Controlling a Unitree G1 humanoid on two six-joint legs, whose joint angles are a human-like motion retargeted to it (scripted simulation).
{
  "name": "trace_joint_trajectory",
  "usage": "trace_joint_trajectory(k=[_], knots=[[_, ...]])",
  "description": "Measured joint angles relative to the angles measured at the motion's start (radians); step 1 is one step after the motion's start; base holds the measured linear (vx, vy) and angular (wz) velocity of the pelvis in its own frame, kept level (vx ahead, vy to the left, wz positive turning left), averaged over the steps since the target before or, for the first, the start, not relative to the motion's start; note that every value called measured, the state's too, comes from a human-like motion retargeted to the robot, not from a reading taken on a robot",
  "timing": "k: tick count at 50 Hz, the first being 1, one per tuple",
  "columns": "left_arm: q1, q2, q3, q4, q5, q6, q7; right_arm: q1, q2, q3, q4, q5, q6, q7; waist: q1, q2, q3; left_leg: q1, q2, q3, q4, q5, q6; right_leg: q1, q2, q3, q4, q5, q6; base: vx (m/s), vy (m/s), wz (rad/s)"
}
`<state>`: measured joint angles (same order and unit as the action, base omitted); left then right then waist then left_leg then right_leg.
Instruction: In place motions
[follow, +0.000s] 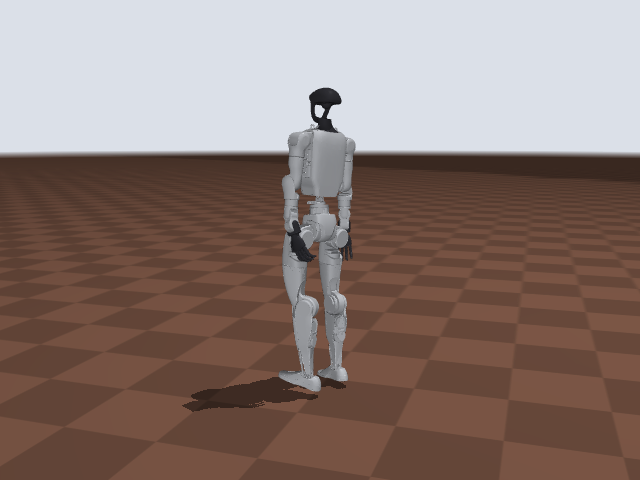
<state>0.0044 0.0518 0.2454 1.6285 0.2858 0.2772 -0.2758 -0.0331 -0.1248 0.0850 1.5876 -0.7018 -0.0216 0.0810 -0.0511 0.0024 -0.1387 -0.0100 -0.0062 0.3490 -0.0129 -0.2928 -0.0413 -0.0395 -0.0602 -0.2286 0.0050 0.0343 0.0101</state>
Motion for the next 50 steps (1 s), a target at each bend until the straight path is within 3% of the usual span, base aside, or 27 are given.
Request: trace_joint_trajectory(k=[50], knots=[[0.001,-0.001,-0.001,0.001,-0.006,-0.001,0.001,0.001,0.0,-0.003,0.0,-0.013,0.0,0.002,-0.001,0.001,0.002,-0.003,0.0,-0.004,0.003,0.0,0.004,-0.001,-0.001,-0.003,0.002,-0.001,-0.002,0.0,0.0,0.0]])
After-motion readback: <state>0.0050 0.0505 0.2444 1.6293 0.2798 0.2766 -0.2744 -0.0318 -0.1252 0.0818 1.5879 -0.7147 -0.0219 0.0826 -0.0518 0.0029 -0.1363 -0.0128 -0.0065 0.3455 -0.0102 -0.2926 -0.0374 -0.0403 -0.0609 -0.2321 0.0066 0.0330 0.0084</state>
